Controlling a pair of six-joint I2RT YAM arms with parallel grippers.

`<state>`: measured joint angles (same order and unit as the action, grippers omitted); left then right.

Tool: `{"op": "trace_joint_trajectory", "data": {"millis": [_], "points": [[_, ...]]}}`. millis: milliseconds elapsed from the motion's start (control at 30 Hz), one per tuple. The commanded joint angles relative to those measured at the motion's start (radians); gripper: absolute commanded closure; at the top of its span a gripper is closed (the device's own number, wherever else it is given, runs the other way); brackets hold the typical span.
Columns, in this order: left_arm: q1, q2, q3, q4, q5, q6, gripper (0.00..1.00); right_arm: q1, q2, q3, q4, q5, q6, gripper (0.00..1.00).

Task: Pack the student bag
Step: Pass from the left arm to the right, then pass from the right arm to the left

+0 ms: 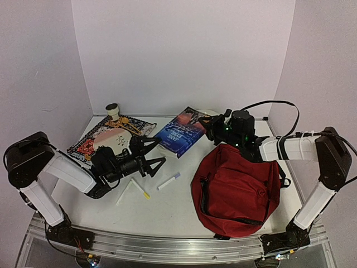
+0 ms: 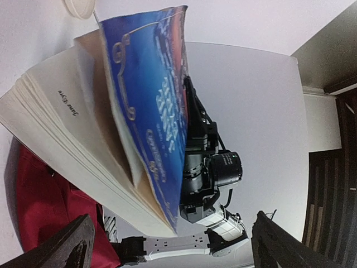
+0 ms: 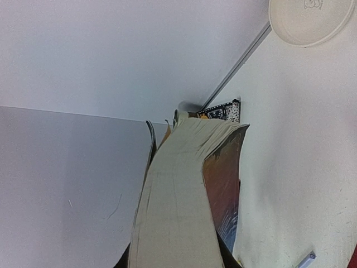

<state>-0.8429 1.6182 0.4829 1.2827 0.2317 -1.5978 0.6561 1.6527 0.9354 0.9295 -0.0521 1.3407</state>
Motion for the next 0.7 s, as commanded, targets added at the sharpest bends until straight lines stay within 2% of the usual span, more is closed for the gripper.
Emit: {"op": "trace_joint_trajectory", "data": {"millis": [0, 400, 667], "points": [[-0.019, 0.049, 0.081, 0.041, 0.004, -0.023, 0.0, 0.024, -0.091, 0.044, 0.288, 0.038, 0.075, 1.0], [-0.021, 0.111, 0.146, 0.043, -0.054, -0.001, 0.01, 0.068, -0.091, 0.02, 0.336, 0.045, 0.105, 1.0], [-0.004, 0.074, 0.117, 0.047, -0.151, 0.027, 0.1, 0.071, -0.148, -0.048, 0.348, 0.046, 0.096, 1.0]]}}
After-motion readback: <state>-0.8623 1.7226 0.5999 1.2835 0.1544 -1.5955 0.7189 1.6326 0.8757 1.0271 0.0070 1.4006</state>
